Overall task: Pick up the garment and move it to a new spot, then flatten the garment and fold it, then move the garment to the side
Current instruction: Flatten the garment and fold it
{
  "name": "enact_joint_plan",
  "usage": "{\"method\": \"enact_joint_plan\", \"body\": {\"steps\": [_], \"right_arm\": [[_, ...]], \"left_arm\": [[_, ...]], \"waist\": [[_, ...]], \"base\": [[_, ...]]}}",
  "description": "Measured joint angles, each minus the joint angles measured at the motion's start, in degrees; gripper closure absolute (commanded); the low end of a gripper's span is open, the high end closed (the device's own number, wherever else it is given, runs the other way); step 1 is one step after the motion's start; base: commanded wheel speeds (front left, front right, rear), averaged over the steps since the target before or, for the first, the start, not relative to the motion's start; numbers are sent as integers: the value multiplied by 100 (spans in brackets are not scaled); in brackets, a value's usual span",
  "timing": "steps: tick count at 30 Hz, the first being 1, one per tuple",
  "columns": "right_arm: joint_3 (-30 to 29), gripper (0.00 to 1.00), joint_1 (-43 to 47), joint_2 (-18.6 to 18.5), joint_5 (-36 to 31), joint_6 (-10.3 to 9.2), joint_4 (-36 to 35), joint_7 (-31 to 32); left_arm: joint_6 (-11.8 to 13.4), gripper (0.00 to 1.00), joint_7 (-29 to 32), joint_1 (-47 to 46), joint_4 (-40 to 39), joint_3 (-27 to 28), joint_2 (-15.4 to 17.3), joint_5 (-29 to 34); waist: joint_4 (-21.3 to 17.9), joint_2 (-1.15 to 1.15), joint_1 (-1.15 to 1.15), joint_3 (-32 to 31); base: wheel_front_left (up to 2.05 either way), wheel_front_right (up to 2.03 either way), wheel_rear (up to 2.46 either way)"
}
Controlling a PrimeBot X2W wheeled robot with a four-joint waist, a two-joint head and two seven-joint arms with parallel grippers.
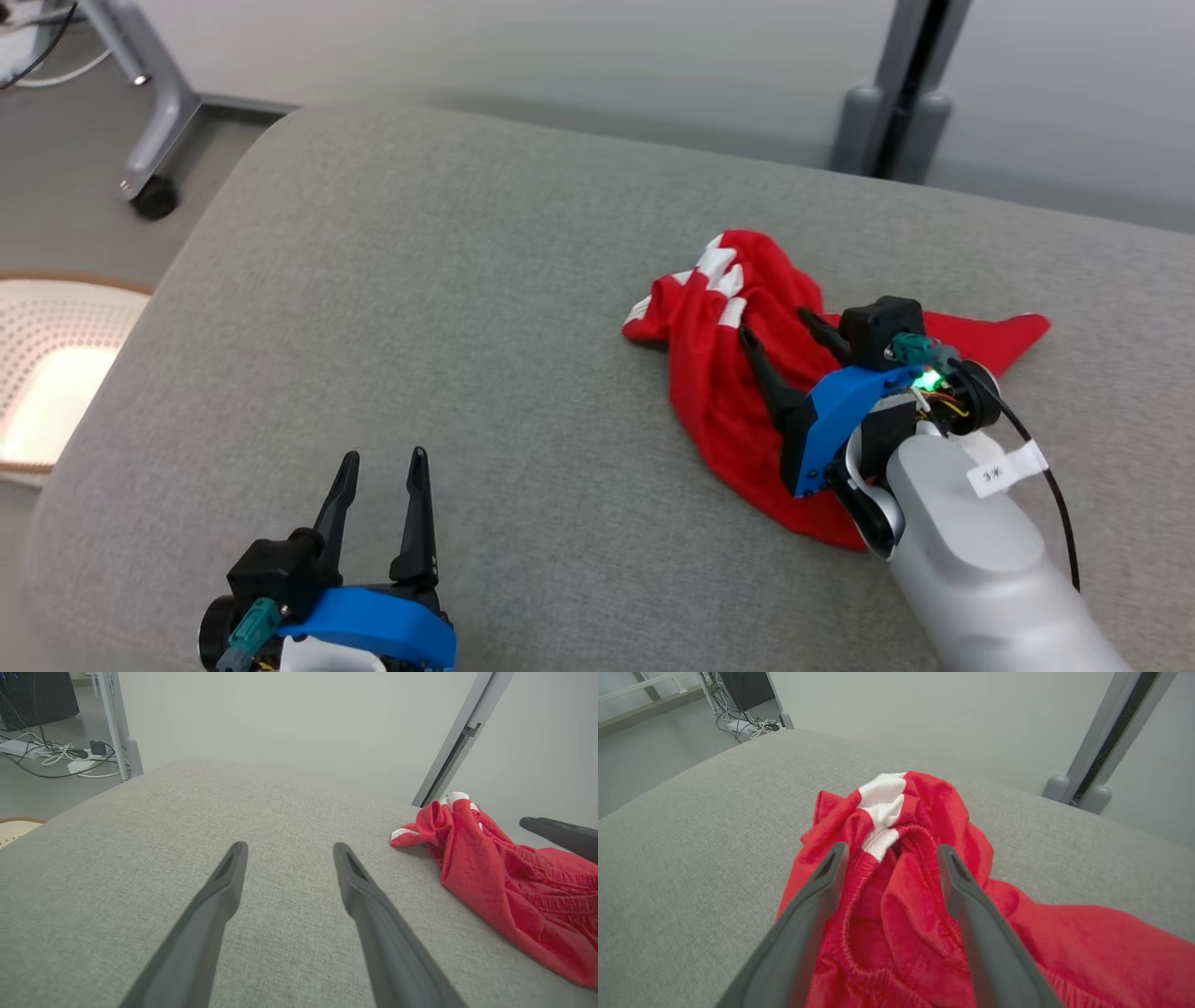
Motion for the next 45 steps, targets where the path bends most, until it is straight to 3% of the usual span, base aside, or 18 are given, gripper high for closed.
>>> {"method": "enact_joint_plan", "body": {"steps": [7, 14, 16, 19, 20, 30, 40, 45], "right_arm": [[-26, 0, -544, 0, -76, 0, 888, -8], [-125, 0, -954, 0, -218, 0, 1486, -44], [-100, 54, -1028, 0, -216, 0, 1572, -90], [88, 94, -1055, 0, -37, 0, 1575, -175], [188, 100, -1055, 0, 44, 0, 1560, -205], [1110, 100, -1087, -2, 638, 0, 973, -678], [2585, 100, -847, -4, 1718, 0, -856, -653], [2898, 100, -294, 7, 2018, 1, -1558, -376]], "left_arm": [[-43, 0, 0, -53, 18, 8, -82, 32], [-89, 0, -1, -125, 4, 66, -177, 101], [-94, 0, -1, -127, 5, 101, -194, 133], [-111, 0, -1, -132, 9, 176, -220, 154], [-121, 0, -1, -132, 12, 192, -224, 164], [-168, 0, -1, -153, 57, 335, -250, 279], [-186, 0, -2, -57, 47, 437, -168, 338], [-141, 0, 1, 55, 7, 489, -78, 339]], "waist": [[384, 0, 0, 288], [522, 0, 0, 512], [534, 0, 0, 551], [520, 0, 0, 579], [505, 0, -1, 580], [193, 0, -1, 476], [-395, 0, -2, 74], [-835, 0, -2, -190]], "base": [[0, 0, 0], [0, 0, 0], [0, 0, 0], [0, 0, 0], [0, 0, 0], [0, 0, 0], [0, 0, 0], [0, 0, 0]]}}
